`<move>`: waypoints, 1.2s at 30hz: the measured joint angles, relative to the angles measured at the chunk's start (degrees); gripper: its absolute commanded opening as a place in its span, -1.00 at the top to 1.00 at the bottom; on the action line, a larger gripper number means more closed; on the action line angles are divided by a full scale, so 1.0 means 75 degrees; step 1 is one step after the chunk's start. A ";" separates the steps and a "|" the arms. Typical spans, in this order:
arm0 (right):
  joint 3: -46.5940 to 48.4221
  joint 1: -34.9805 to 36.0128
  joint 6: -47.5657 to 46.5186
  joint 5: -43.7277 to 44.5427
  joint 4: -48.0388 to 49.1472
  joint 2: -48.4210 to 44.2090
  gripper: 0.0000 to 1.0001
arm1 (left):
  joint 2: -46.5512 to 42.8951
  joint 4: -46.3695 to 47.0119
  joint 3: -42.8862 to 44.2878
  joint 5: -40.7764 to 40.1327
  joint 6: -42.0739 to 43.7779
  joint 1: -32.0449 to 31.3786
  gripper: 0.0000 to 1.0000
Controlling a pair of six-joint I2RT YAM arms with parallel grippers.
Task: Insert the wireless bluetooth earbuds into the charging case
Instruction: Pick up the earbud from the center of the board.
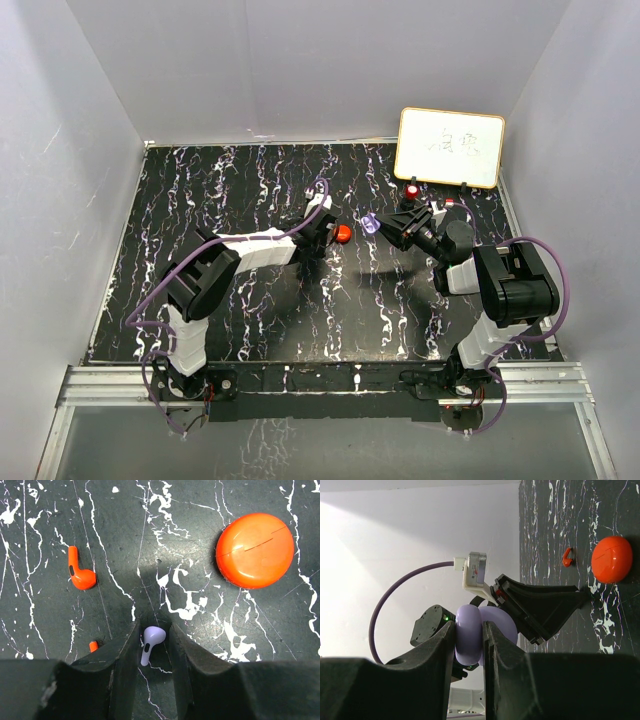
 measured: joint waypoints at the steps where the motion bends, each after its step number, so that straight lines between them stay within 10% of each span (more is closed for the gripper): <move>1: 0.0000 0.0000 0.0000 0.0000 0.0000 0.0000 1.00 | 0.0000 -0.0003 -0.0003 0.0000 -0.0006 0.0000 0.40; 10: 0.0000 0.0000 0.0000 0.0000 0.0000 0.0000 1.00 | -0.0052 -0.0087 -0.0044 -0.0017 -0.0050 0.0000 0.45; 21: 0.0000 0.0000 0.0000 0.0003 -0.0003 0.0000 1.00 | -0.0070 -0.0058 -0.0082 0.0006 -0.0035 -0.0006 1.00; 36: 0.0000 0.0000 -0.0017 0.0003 -0.0012 -0.0003 1.00 | -0.1798 0.0221 -0.1087 0.0326 0.0265 0.0003 1.00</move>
